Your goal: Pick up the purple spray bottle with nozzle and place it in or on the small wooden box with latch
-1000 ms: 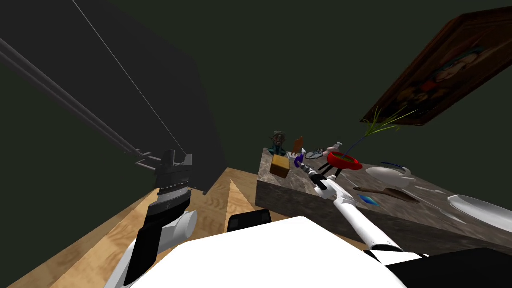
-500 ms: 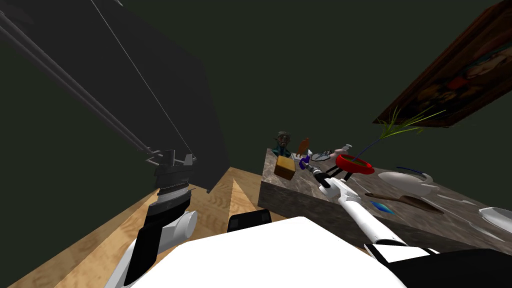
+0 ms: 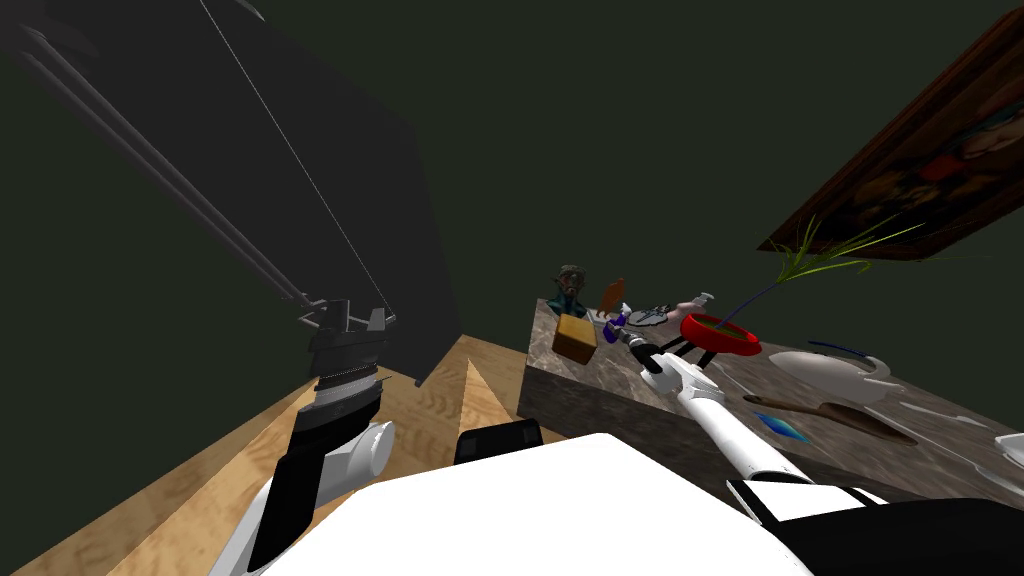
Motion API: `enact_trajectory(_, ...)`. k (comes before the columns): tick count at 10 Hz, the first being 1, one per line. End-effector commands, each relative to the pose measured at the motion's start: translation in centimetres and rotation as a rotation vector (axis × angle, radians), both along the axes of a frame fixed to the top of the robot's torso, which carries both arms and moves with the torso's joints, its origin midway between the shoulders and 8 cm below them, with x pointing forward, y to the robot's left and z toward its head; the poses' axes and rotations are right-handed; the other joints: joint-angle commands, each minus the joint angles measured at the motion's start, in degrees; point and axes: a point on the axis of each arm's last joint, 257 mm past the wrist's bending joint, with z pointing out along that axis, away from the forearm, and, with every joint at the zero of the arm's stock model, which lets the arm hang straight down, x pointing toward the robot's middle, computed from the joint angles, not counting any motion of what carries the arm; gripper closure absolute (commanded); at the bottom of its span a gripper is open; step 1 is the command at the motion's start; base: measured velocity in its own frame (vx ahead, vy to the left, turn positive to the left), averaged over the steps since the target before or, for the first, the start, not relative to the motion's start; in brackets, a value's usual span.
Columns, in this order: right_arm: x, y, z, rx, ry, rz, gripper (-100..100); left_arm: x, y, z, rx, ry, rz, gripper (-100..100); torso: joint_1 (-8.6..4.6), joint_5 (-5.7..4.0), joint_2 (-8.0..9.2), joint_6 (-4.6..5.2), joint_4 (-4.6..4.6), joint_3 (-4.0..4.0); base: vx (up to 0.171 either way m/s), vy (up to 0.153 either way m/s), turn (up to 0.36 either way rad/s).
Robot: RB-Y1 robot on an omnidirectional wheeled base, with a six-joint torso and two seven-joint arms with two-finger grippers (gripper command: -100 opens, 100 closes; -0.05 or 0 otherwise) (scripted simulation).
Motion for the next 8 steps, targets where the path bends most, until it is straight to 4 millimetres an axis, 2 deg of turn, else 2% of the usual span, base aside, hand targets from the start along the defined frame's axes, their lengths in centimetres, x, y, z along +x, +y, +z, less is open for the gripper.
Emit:
enact_trajectory(1, 0.0, 0.0, 0.0, 0.0, 0.0, 0.0, -100, 0.0, 0.0, 0.0, 0.0, 0.0, 0.0, 0, 0.0, 0.0, 0.0, 0.0, 0.0, 0.0, -0.004, 0.007, -0.009)
enact_trajectory(2, 0.01, -0.01, 0.0, -0.001, 0.0, 0.0, 100, 0.0, 0.0, 0.0, 0.0, 0.0, 0.0, 0, 0.1, 0.01, 0.2, 0.02, 0.03, 0.1, 0.0, 0.0, 0.0)
enact_trajectory(6, 0.02, 0.0, 0.02, 0.0, 0.0, 0.0, 100, 0.0, 0.0, 0.0, 0.0, 0.0, 0.0, 0, 0.12, 0.01, 0.25, 0.02, 0.04, 0.13, 0.0, 0.0, 0.0)
enact_trajectory(7, 0.02, 0.0, 0.02, -0.001, 0.0, 0.0, 0, 0.0, 0.0, 0.0, 0.0, 0.0, 0.0, 0, 0.11, 0.01, 0.26, 0.02, 0.04, 0.13, 0.0, 0.0, 0.0)
enact_trajectory(8, 0.02, -0.01, 0.02, -0.001, 0.0, 0.0, 100, 0.0, 0.0, 0.0, 0.0, 0.0, 0.0, 0, 0.11, 0.01, 0.26, 0.02, 0.04, 0.13, 0.0, 0.0, 0.0)
